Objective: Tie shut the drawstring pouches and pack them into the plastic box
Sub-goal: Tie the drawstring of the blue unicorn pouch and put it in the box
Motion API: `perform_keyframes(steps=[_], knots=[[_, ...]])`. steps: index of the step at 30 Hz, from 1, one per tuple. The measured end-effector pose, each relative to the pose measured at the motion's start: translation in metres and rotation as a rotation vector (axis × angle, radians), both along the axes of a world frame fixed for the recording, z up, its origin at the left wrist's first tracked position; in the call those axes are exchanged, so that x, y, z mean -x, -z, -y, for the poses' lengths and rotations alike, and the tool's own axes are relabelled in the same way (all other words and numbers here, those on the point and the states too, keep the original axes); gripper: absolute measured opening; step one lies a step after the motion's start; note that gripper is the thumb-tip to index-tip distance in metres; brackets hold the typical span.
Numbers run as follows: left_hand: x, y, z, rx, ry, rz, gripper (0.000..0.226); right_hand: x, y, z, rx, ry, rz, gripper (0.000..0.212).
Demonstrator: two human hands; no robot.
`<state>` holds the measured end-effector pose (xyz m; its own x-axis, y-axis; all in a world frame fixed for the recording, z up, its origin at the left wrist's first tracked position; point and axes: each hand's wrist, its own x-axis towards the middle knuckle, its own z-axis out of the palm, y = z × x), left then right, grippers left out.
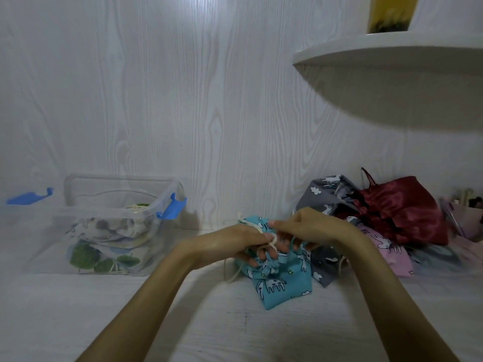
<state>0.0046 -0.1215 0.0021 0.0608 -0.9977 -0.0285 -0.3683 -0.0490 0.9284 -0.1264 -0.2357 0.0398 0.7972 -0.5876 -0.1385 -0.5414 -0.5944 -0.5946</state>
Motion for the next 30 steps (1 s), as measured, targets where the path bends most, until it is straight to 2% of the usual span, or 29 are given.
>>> perform_keyframes(steps=[3, 7, 9, 12, 14, 16, 18, 22, 23, 24, 26, 27, 30], knots=[[0.002, -0.001, -0.002, -0.034, 0.023, 0.083, 0.029, -0.005, 0.007, 0.002, -0.076, -0.012, -0.040, 0.043], [0.002, 0.002, -0.002, -0.088, 0.063, 0.198, 0.036, -0.010, 0.018, 0.008, -0.169, 0.010, -0.013, 0.028], [0.002, 0.002, 0.000, -0.074, 0.019, 0.177, 0.035, -0.012, 0.021, 0.012, -0.423, 0.039, 0.181, 0.024], [-0.004, -0.002, -0.001, -0.008, -0.155, -0.017, 0.033, -0.013, 0.023, 0.014, -0.979, -0.049, 0.492, 0.019], [-0.011, -0.004, -0.005, 0.014, -0.188, -0.123, 0.033, -0.012, 0.022, 0.018, -1.156, -0.090, 0.669, 0.020], [-0.017, -0.004, -0.010, 0.014, -0.219, -0.171, 0.032, -0.004, 0.017, 0.027, -1.202, -0.031, 0.837, 0.023], [-0.024, -0.004, -0.012, 0.026, -0.254, -0.224, 0.032, 0.007, 0.011, 0.035, -1.031, 0.059, 0.837, 0.025], [-0.029, -0.006, -0.013, 0.051, -0.255, -0.262, 0.034, 0.023, 0.010, 0.043, -0.145, 0.292, 0.286, 0.023], [-0.028, -0.007, -0.013, 0.049, -0.251, -0.246, 0.034, 0.023, 0.010, 0.043, 0.001, 0.307, 0.257, 0.026], [-0.026, -0.007, -0.012, 0.045, -0.244, -0.229, 0.034, 0.021, 0.008, 0.042, 0.111, 0.292, 0.307, 0.031], [-0.023, -0.007, -0.011, 0.040, -0.235, -0.200, 0.034, 0.018, -0.002, 0.027, 0.163, 0.119, 0.419, 0.030], [-0.022, -0.007, -0.010, 0.038, -0.236, -0.185, 0.034, 0.015, -0.006, 0.016, 0.129, 0.001, 0.399, 0.029], [-0.019, -0.008, -0.010, 0.043, -0.245, -0.146, 0.033, 0.001, -0.004, -0.005, 0.158, -0.180, 0.181, 0.030]])
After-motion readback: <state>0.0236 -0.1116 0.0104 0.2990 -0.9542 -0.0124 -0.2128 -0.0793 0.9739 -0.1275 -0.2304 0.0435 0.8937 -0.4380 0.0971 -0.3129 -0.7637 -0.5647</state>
